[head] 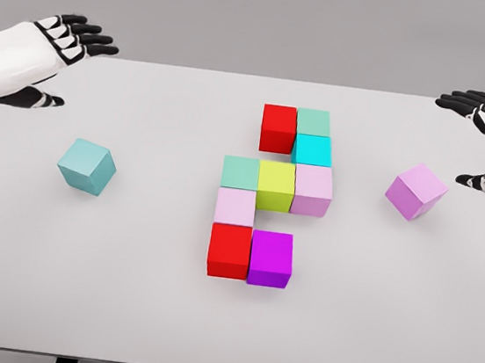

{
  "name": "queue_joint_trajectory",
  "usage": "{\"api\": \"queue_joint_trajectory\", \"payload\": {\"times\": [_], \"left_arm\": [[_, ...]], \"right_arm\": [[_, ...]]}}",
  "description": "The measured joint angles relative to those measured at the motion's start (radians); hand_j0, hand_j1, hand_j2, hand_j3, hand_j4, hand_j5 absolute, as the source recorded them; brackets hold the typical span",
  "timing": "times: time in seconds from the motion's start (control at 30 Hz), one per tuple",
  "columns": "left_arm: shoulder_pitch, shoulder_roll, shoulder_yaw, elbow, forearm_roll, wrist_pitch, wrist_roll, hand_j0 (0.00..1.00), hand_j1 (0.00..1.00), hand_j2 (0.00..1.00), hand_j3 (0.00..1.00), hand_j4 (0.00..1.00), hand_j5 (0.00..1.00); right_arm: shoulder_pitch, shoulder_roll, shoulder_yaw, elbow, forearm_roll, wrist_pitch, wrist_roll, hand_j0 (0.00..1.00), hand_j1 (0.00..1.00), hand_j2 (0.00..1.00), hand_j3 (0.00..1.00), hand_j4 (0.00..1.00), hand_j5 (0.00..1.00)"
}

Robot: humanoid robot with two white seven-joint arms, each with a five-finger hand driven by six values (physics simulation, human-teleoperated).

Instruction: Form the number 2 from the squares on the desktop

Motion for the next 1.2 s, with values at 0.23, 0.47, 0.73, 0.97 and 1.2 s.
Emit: {"api": "queue_joint_trajectory", "payload": {"times": [0.23, 0.47, 0.73, 0.97, 1.2], "left_arm": [[0.000, 0.004, -0.025, 0.058, -0.026, 0.000, 0.000, 1.00, 1.00, 1.00, 1.00, 1.00, 1.00], [-0.015, 0.031, -0.051, 0.073, -0.076, 0.000, -0.004, 1.00, 1.00, 1.00, 1.00, 1.00, 1.00], [-0.029, 0.080, -0.073, 0.061, -0.177, 0.000, -0.052, 1.00, 1.00, 1.00, 1.00, 1.00, 1.00], [-0.233, 0.092, -0.228, 0.071, -0.216, 0.000, -0.079, 1.00, 1.00, 1.00, 1.00, 1.00, 1.00], [-0.330, 0.118, -0.410, 0.078, -0.227, 0.000, -0.093, 1.00, 1.00, 1.00, 1.00, 1.00, 1.00]], "right_arm": [[-0.002, -0.008, -0.007, 0.001, 0.014, 0.000, 0.002, 1.00, 1.00, 1.00, 1.00, 1.00, 1.00], [-0.109, -0.082, -0.040, -0.130, 0.107, 0.000, 0.114, 1.00, 1.00, 1.00, 1.00, 1.00, 1.00], [-0.227, -0.091, 0.003, -0.145, 0.156, -0.001, 0.354, 1.00, 1.00, 1.00, 1.00, 1.00, 1.00], [-0.541, -0.160, 0.335, -0.042, 0.139, 0.001, 0.360, 1.00, 1.00, 1.00, 1.00, 1.00, 1.00], [-0.725, -0.181, 0.620, 0.040, 0.015, -0.001, 0.424, 1.00, 1.00, 1.00, 1.00, 1.00, 1.00]]}}
